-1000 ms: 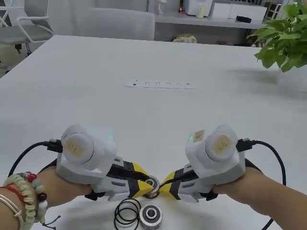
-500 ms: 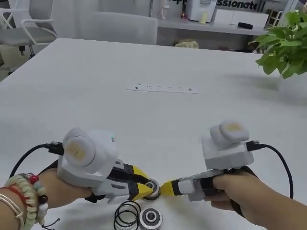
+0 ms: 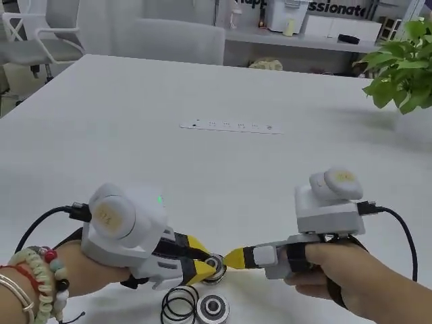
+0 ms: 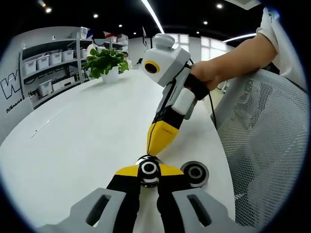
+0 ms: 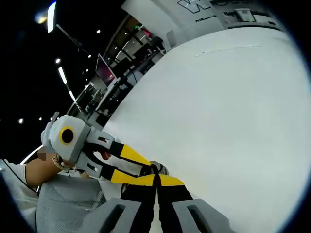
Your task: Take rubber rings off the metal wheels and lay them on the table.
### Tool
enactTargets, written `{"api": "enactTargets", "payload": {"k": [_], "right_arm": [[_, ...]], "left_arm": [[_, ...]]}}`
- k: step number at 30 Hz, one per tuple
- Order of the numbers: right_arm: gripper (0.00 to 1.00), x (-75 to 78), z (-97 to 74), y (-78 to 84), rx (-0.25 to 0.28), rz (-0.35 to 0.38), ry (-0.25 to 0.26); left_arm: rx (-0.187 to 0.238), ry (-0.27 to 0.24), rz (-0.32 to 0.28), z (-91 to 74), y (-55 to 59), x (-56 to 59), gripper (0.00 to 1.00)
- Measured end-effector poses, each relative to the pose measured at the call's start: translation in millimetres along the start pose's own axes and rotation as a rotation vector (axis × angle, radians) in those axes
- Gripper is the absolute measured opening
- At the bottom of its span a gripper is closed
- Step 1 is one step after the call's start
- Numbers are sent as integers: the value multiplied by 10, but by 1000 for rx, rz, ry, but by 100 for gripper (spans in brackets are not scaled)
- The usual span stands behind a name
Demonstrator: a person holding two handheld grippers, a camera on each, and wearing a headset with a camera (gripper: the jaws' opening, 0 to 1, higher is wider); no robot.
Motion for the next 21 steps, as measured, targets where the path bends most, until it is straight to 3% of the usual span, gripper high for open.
{"api": "enactTargets", "payload": {"k": [8, 10, 11, 12, 14, 15, 19, 21], "right_arm": [[0, -65, 13, -6, -3, -5, -24], [0, -119, 23, -23, 10, 19, -57], [0, -256, 19, -60, 28, 50, -137], [0, -321, 10, -111, 55, 82, -168], [0, -166, 7, -88, 31, 8, -57], [0, -175, 23, -66, 27, -22, -54], [0, -145, 30, -67, 22, 16, -49], [0, -132, 32, -72, 22, 9, -36]], "left_arm": [[4, 0, -5, -2, 4, -4, 8], [5, 0, -5, 1, 0, -1, 8], [6, -1, -5, 3, -1, -3, 8], [5, -2, -5, 5, -2, -4, 8], [4, -4, -11, 8, -2, -9, 8], [4, -4, -10, 8, -2, -9, 8], [-10, -2, -17, 6, -11, -7, 8], [-56, 34, 9, -11, -2, 23, 8]]}}
Point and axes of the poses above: the centre of the closed fingertips' face, and the gripper's own axes: z roughly forward along the fingers, x roughly to its right, y roughly out of its underside, the point moved 1 cm from there along -z, roughly backward along the fingers, and after that the axes turned 7 degrees about z, right-handed, at the moved point
